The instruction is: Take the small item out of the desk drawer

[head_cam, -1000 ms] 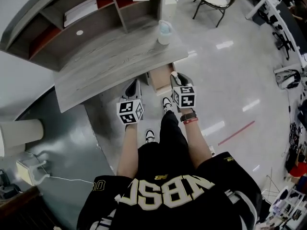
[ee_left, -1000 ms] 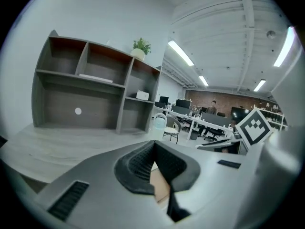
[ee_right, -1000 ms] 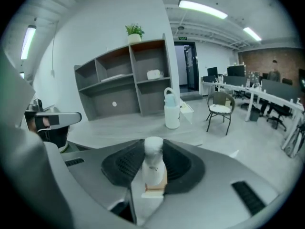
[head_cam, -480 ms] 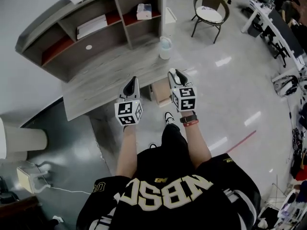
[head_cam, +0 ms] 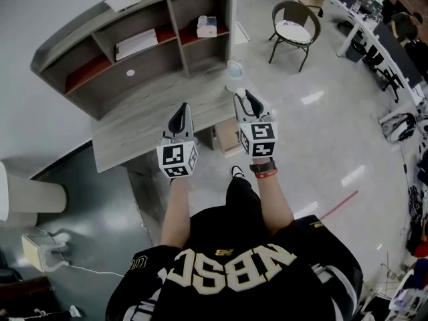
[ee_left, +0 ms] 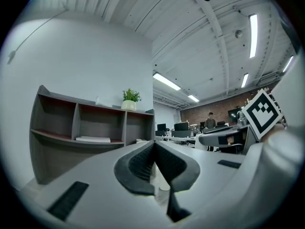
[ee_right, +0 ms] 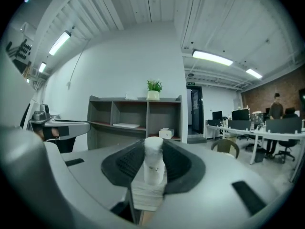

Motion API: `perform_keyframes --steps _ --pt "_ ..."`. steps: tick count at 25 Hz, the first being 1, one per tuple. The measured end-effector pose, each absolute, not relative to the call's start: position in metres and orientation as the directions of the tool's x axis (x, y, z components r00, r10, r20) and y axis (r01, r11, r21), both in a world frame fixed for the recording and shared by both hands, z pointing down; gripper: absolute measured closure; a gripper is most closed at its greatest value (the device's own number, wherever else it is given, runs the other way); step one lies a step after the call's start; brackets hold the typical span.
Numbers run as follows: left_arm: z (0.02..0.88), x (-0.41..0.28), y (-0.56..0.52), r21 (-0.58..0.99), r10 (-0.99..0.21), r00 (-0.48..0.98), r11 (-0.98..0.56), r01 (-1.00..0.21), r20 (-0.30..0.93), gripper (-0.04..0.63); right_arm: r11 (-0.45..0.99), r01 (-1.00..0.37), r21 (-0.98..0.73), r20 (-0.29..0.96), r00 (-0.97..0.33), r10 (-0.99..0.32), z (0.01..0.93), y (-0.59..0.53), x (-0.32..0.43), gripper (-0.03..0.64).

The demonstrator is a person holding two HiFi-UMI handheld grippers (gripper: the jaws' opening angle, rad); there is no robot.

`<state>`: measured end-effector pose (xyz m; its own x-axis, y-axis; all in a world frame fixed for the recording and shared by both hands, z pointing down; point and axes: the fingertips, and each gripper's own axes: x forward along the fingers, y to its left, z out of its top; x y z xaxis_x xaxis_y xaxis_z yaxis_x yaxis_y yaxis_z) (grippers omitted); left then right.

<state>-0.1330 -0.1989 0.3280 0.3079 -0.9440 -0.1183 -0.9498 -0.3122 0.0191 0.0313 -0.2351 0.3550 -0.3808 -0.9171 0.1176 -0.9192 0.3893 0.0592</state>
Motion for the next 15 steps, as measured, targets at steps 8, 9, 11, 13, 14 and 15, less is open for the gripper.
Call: perform_keyframes --steps 8,9,11,13,14,15 --pt "0.321 -0.140 -0.199 0.031 -0.942 0.306 -0.313 -0.949 -0.138 0.581 0.383 -0.921 0.073 0.078 -0.378 -0.923 0.337 -0.235 0.025 0.492" --pt "0.320 -0.140 -0.198 0.033 -0.941 0.307 -0.314 -0.949 -0.139 0.581 0.384 -0.920 0.075 0.078 -0.378 -0.922 0.336 -0.235 0.024 0.492" --pt "0.319 -0.140 -0.196 0.038 -0.939 0.312 -0.320 -0.947 -0.142 0.581 0.385 -0.920 0.078 0.079 -0.379 -0.922 0.336 -0.233 0.022 0.492" --pt "0.320 -0.140 -0.194 0.041 -0.937 0.318 -0.326 -0.944 -0.143 0.581 0.386 -0.919 0.081 0.082 -0.380 -0.921 0.337 -0.230 0.020 0.492" --pt "0.322 -0.140 -0.193 0.043 -0.937 0.320 -0.328 -0.944 -0.142 0.581 0.388 -0.918 0.082 0.085 -0.381 -0.921 0.338 -0.230 0.019 0.492" --pt "0.324 -0.140 -0.193 0.046 -0.937 0.320 -0.329 -0.943 -0.139 0.581 0.390 -0.917 0.085 0.089 -0.383 -0.920 0.339 -0.229 0.017 0.492"
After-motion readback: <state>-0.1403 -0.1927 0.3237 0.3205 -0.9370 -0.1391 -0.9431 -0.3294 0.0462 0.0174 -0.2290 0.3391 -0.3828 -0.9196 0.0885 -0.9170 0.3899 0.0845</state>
